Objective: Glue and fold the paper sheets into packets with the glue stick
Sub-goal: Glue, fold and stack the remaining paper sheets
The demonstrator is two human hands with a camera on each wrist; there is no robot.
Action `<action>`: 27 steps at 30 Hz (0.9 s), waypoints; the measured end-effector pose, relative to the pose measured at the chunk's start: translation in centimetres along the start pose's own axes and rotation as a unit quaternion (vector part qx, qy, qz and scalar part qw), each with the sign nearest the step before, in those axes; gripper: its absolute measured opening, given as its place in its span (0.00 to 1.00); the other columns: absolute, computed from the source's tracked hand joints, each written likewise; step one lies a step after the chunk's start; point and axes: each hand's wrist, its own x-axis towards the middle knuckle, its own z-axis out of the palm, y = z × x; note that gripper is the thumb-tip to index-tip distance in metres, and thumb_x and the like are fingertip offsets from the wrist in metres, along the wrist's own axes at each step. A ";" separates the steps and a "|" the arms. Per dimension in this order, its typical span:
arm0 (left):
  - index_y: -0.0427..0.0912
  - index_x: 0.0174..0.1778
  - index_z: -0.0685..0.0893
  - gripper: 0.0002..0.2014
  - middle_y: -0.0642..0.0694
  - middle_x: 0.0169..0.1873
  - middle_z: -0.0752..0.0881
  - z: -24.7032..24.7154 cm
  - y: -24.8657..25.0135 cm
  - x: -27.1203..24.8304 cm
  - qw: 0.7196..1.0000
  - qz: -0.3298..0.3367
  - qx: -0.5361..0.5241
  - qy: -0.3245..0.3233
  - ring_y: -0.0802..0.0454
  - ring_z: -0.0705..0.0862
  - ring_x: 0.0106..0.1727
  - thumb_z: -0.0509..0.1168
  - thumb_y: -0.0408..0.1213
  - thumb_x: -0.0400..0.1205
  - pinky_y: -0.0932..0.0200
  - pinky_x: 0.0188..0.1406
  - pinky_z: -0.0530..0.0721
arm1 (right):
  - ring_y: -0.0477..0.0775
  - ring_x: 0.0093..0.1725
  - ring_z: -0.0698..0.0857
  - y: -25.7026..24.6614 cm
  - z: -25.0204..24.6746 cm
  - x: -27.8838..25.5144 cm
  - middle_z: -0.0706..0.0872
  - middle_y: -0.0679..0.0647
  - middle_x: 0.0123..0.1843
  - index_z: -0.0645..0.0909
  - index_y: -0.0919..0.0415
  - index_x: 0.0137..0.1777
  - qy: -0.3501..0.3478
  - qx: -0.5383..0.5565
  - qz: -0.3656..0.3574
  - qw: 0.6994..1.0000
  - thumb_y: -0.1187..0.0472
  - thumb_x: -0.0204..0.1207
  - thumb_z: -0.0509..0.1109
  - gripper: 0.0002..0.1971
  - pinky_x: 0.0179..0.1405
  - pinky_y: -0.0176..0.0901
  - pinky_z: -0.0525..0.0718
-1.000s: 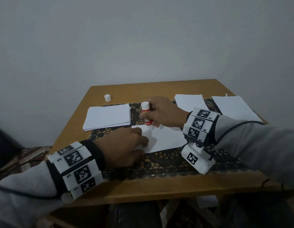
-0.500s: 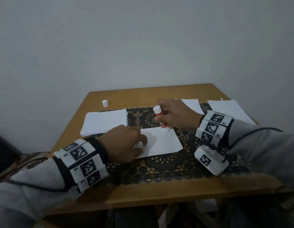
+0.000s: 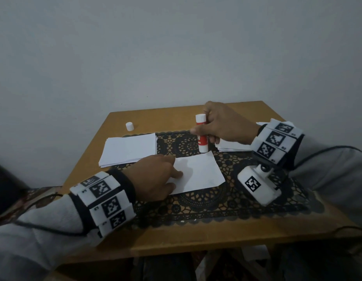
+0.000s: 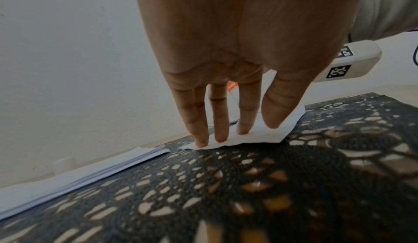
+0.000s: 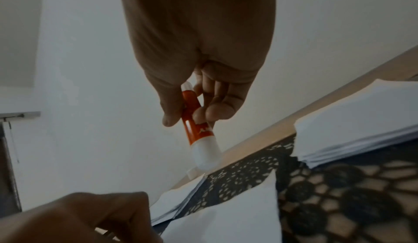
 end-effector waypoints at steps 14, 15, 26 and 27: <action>0.55 0.76 0.73 0.22 0.49 0.58 0.75 0.0 0.0 -0.2 1.000 0.001 0.001 0.003 0.51 0.75 0.59 0.58 0.49 0.84 0.55 0.62 0.77 | 0.45 0.20 0.83 0.0 0.7 -0.1 0.88 0.58 0.31 0.74 0.65 0.48 0.029 -0.027 0.005 0.999 0.55 0.72 0.79 0.18 0.20 0.38 0.81; 0.55 0.76 0.73 0.22 0.49 0.58 0.75 -0.1 0.0 -0.2 1.000 0.001 0.001 0.001 0.51 0.76 0.59 0.59 0.49 0.84 0.56 0.62 0.77 | 0.47 0.21 0.84 0.1 0.7 0.0 0.88 0.59 0.31 0.74 0.65 0.48 0.030 -0.023 0.002 0.999 0.56 0.72 0.79 0.18 0.21 0.39 0.82; 0.52 0.78 0.68 0.27 0.44 0.65 0.72 -0.1 1.7 -1.1 0.997 -0.025 0.037 -0.059 0.47 0.78 0.58 0.56 0.57 0.83 0.51 0.60 0.82 | 0.51 0.23 0.86 0.0 1.4 -0.3 0.89 0.58 0.33 0.71 0.63 0.51 0.018 0.019 -0.015 1.000 0.59 0.72 0.79 0.19 0.22 0.43 0.85; 0.51 0.78 0.68 0.28 0.44 0.65 0.71 -0.1 1.8 -1.2 0.997 -0.024 0.032 -0.064 0.47 0.78 0.58 0.56 0.58 0.83 0.50 0.60 0.82 | 0.53 0.24 0.87 0.0 1.4 -0.3 0.90 0.59 0.35 0.71 0.64 0.54 0.015 0.031 -0.012 0.999 0.60 0.72 0.79 0.20 0.23 0.45 0.87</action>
